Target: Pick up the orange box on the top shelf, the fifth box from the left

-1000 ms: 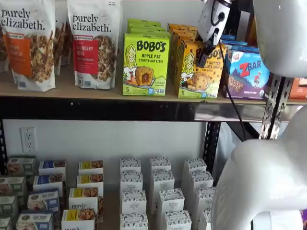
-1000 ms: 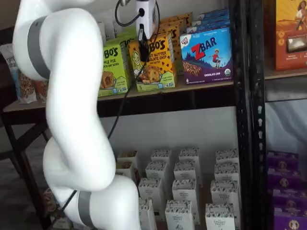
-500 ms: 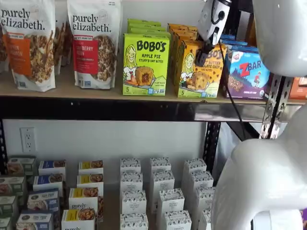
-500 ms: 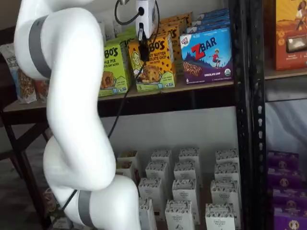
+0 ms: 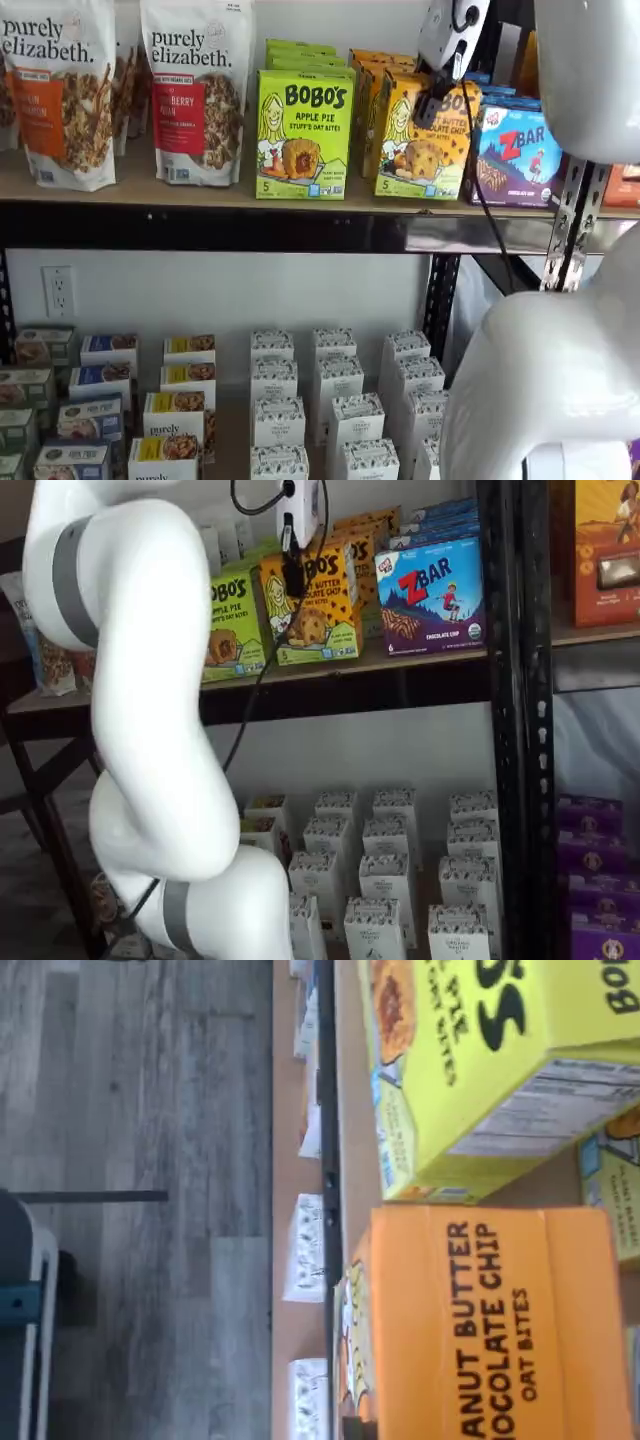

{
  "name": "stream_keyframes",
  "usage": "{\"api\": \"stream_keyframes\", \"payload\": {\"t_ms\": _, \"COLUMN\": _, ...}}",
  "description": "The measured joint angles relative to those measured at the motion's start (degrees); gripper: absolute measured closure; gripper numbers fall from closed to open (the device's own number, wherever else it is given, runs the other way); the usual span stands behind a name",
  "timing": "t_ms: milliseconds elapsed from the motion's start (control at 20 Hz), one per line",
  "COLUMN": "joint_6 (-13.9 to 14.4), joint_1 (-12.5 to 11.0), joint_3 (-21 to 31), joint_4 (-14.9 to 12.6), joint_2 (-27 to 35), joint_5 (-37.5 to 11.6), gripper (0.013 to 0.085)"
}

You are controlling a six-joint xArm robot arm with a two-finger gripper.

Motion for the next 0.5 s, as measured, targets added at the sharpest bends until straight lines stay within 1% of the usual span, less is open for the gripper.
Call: {"api": "stream_keyframes", "payload": {"t_ms": 500, "joint_6": -0.35, "joint_1": -1.34, "joint_3": 1.50, "joint_4": 0.29, "joint_2": -4.55, "joint_5": 6.38, "gripper": 0.0570}}
